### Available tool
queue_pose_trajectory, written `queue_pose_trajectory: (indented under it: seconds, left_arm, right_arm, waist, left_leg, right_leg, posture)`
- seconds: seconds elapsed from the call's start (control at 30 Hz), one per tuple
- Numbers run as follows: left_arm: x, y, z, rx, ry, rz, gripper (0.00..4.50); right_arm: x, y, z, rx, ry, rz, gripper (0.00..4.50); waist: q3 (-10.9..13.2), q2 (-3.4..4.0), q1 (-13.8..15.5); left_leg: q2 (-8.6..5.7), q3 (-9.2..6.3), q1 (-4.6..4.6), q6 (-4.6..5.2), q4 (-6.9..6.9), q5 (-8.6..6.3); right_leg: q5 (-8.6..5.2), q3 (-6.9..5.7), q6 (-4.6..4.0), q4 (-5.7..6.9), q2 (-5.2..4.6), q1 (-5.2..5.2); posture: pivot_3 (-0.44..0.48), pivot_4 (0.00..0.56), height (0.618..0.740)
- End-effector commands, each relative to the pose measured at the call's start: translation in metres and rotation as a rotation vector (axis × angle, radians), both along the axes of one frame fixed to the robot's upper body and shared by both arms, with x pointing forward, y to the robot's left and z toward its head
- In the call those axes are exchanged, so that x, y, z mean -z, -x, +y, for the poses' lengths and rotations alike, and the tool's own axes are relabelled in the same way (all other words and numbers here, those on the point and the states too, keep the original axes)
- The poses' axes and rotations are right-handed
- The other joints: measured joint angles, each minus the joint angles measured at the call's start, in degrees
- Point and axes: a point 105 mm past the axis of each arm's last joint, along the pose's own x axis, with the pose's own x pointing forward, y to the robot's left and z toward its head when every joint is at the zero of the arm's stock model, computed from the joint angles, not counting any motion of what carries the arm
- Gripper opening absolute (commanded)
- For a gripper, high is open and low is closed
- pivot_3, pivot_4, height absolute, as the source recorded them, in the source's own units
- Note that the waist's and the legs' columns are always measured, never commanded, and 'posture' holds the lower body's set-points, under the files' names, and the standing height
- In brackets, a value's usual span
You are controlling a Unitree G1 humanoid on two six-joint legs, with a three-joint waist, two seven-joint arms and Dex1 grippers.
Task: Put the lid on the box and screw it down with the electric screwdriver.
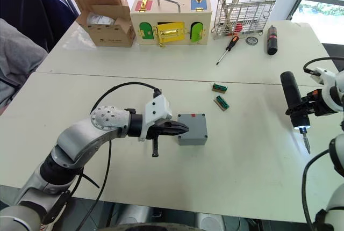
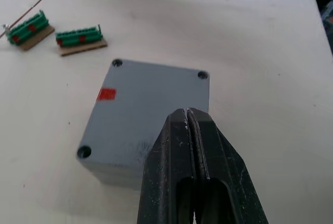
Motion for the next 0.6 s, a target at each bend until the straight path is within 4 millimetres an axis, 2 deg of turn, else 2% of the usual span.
queue_pose_trajectory:
  seconds: [0.03,0.17,0.33,0.37,0.5,0.57,0.6]
  left_arm:
    - [-0.009,0.0,0.004,-0.011,0.017,-0.048,0.0]
    - [-0.007,0.001,0.002,-0.009,0.016,-0.042,0.0]
    - [-0.005,-0.008,0.005,-0.039,0.0,-0.057,0.0]
    - [-0.004,-0.01,0.007,-0.05,-0.003,-0.059,0.0]
    - [-0.005,-0.022,0.016,-0.096,-0.011,-0.083,0.0]
    - [-0.01,-0.032,0.021,-0.143,-0.001,-0.124,0.0]
    - [-0.013,-0.039,0.026,-0.178,0.008,-0.131,0.0]
  right_arm:
    - [-0.009,0.006,-0.007,0.012,0.004,0.007,1.9]
    - [0.005,0.012,-0.006,0.023,-0.021,0.06,1.9]
    - [0.01,0.011,-0.01,0.033,0.008,0.054,1.9]
    - [0.011,0.011,-0.011,0.031,0.014,0.05,2.9]
    - [0.008,0.007,-0.014,0.024,0.046,0.01,4.38]
    - [-0.004,0.0,-0.021,0.013,0.113,-0.052,4.47]
    - [-0.022,-0.012,-0.021,-0.003,0.15,-0.149,4.47]
  waist:
    - [0.0,0.0,0.06]
    - [0.0,0.0,-0.22]
    - [-0.01,0.0,-0.43]
    - [-0.01,0.01,-0.43]
    - [-0.01,0.0,-0.45]
    - [-0.01,0.0,-0.42]
    - [-0.01,0.0,-0.41]
  left_leg:
    - [-0.01,0.0,0.0,-0.01,0.06,0.01]
    - [0.0,-0.03,0.02,-0.01,0.21,0.01]
    - [0.02,-0.04,0.03,-0.01,0.21,0.01]
    - [0.02,-0.04,0.03,-0.01,0.21,0.01]
    - [0.02,-0.04,0.03,-0.01,0.24,0.01]
    - [0.02,-0.04,0.03,-0.01,0.26,0.01]
    - [0.02,-0.04,0.03,-0.01,0.28,0.01]
  right_leg:
    - [0.0,0.0,0.0,0.02,-0.01,0.02]
    - [0.0,-0.02,0.0,0.05,0.01,0.1]
    - [0.0,-0.04,0.0,0.1,0.03,0.1]
    - [0.0,-0.04,0.0,0.1,0.04,0.1]
    - [0.0,-0.05,0.0,0.11,0.05,0.11]
    - [0.0,-0.05,0.0,0.11,0.04,0.11]
    - [0.0,-0.05,0.0,0.12,0.04,0.11]
  posture:
    - [0.0,0.15,0.74]
    - [0.0,0.15,0.74]
    - [0.0,0.15,0.74]
    - [0.0,0.15,0.74]
    - [0.0,0.15,0.74]
    - [0.0,0.15,0.74]
    - [0.0,0.15,0.74]
